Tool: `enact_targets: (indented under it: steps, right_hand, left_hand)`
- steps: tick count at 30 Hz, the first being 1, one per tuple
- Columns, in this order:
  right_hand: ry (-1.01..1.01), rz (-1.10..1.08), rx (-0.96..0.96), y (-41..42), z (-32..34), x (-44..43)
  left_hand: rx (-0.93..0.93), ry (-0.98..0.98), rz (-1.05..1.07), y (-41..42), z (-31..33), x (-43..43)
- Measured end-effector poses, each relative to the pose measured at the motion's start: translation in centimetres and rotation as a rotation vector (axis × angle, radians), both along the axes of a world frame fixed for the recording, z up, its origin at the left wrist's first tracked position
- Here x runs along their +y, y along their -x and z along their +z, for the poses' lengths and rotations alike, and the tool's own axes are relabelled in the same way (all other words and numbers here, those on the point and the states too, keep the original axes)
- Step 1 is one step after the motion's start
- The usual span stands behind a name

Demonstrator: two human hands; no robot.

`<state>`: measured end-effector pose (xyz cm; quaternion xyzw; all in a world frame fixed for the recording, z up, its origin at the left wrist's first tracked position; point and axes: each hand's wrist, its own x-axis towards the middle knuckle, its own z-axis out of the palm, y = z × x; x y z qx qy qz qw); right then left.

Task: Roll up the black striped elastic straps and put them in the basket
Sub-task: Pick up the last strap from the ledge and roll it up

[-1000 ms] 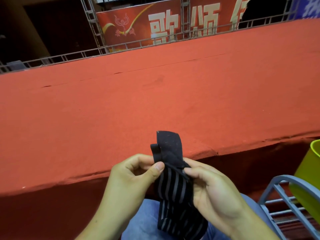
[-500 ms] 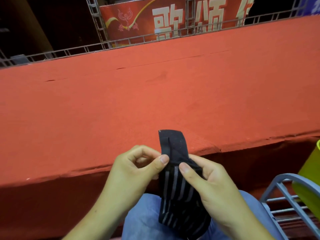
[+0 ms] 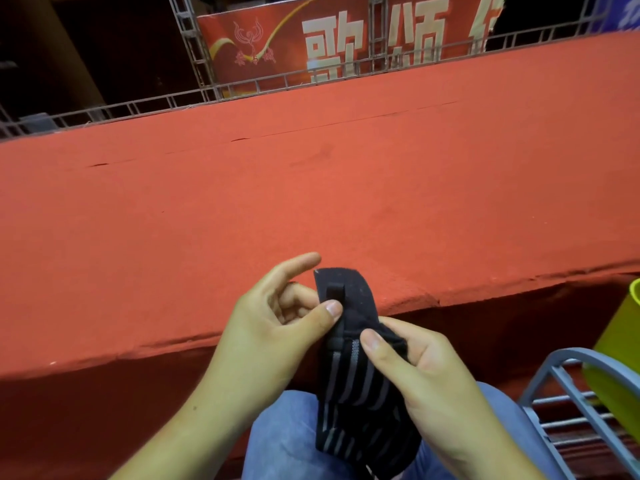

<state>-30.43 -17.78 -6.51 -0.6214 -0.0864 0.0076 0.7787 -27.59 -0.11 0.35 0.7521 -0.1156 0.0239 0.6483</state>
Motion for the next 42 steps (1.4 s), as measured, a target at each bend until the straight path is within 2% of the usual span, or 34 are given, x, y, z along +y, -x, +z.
enact_targets:
  steps: [5, 21, 25, 31, 42]
  right_hand:
    - [0.028, 0.011, -0.016, 0.1, 0.2, -0.2]
    - [0.103, 0.031, 0.043, 0.2, -0.2, -0.5]
    - [0.028, -0.028, 0.08, 0.0, -0.4, -0.5]
    - [0.029, -0.06, 0.088, -0.2, -1.0, -0.6]
    - [0.126, -0.003, 0.012, 0.1, -0.5, -0.7]
  left_hand:
    - [-0.09, -0.094, -0.009, -0.4, 0.1, -0.1]
    - [-0.157, -0.132, 0.021, -0.6, 0.4, -0.4]
    - [-0.181, -0.164, -0.01, -0.4, 0.1, -0.4]
    - [-0.19, -0.201, -0.058, -0.1, -0.7, 0.2]
    - [-0.026, -0.122, -0.094, -0.4, -1.4, 0.2]
